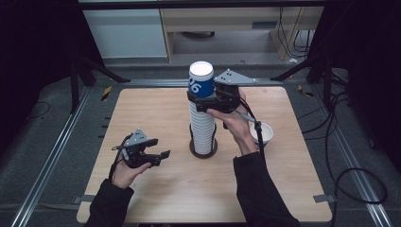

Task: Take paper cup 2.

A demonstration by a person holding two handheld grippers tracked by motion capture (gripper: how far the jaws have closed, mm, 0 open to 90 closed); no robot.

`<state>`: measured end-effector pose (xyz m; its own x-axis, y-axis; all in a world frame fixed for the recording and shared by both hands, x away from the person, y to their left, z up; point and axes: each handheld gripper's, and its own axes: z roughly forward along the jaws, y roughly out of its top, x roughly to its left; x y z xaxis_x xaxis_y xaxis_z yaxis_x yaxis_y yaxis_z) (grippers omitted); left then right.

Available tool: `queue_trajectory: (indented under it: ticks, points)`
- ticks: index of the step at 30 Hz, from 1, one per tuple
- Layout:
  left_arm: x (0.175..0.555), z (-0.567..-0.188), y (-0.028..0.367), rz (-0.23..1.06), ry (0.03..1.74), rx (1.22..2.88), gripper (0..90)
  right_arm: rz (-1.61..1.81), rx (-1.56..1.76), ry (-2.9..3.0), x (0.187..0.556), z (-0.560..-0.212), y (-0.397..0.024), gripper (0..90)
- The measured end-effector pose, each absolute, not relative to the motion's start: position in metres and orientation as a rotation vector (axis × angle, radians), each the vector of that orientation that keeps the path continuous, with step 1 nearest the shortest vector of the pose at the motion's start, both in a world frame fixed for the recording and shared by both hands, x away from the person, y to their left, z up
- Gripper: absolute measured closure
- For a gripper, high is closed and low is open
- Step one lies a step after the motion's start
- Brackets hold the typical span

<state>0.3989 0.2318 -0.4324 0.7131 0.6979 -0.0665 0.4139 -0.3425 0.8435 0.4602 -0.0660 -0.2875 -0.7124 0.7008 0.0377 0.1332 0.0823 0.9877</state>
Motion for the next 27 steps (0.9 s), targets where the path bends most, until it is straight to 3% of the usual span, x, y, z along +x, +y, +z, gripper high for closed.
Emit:
queue_trajectory:
  ticks: [3,27]
  points:
    - [0.399,-0.432,0.232,0.381,0.854,1.986,26.7,1.667,0.792,1.909,0.458,-0.287,-0.064,16.8]
    - [0.399,-0.433,0.233,0.378,0.865,1.984,24.9,1.697,0.734,1.856,0.445,-0.252,-0.074,20.3]
